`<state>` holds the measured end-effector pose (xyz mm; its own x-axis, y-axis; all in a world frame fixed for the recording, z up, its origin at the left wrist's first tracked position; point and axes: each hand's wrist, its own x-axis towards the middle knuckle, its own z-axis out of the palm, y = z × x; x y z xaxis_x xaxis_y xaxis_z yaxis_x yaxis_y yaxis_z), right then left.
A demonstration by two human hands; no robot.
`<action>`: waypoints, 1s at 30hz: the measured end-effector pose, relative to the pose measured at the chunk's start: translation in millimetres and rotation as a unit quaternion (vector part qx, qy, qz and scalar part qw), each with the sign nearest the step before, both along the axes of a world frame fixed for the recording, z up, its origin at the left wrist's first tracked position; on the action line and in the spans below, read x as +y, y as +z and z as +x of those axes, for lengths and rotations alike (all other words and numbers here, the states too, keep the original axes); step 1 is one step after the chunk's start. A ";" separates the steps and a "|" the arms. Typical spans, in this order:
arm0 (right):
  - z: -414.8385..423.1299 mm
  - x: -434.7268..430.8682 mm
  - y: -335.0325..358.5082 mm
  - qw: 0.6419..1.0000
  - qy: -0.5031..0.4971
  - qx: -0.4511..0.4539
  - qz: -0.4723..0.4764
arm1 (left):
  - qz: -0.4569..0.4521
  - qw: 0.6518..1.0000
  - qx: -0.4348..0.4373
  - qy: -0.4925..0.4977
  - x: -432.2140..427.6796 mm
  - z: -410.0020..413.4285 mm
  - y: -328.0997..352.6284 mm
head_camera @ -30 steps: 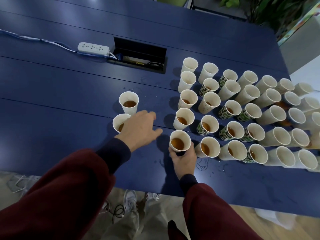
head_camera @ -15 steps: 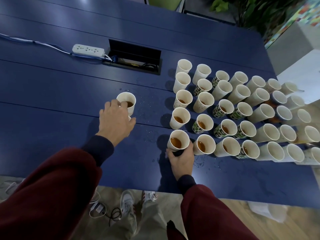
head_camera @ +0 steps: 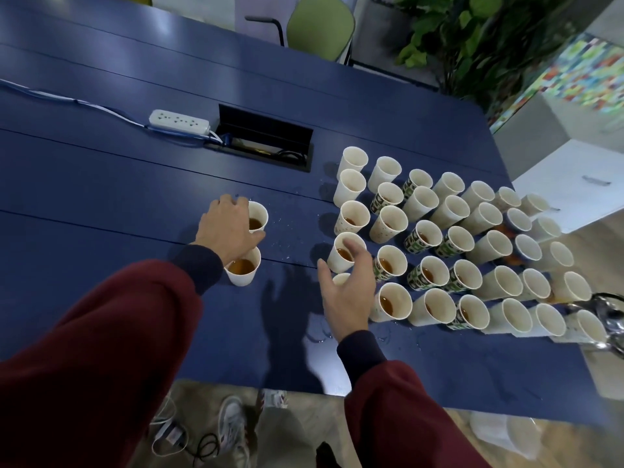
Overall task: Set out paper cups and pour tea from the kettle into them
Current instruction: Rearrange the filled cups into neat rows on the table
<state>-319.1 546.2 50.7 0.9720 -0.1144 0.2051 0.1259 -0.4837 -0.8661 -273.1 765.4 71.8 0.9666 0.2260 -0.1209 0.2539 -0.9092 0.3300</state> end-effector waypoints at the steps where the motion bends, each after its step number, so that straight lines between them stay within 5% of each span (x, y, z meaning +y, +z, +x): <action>1: 4.2 3.4 0.3 1.000 0.020 0.002 -0.014 | 0.000 1.000 0.007 -0.004 1.6 4.1 -1.3; 10: 53.1 31.1 -19.9 0.974 0.174 0.106 -0.094 | -0.075 0.990 0.113 -0.036 12.7 37.6 -27.2; 18: 114.8 49.9 -20.0 0.922 0.291 0.190 -0.169 | -0.074 0.992 0.071 -0.073 13.2 68.3 -27.2; 24: 156.5 57.3 -17.8 0.925 0.277 0.176 -0.192 | -0.111 0.991 0.027 -0.065 -20.5 104.0 -12.1; 30: 192.0 39.3 -20.1 0.937 0.260 0.117 -0.204 | -0.150 0.983 0.073 -0.071 -42.1 140.7 -1.6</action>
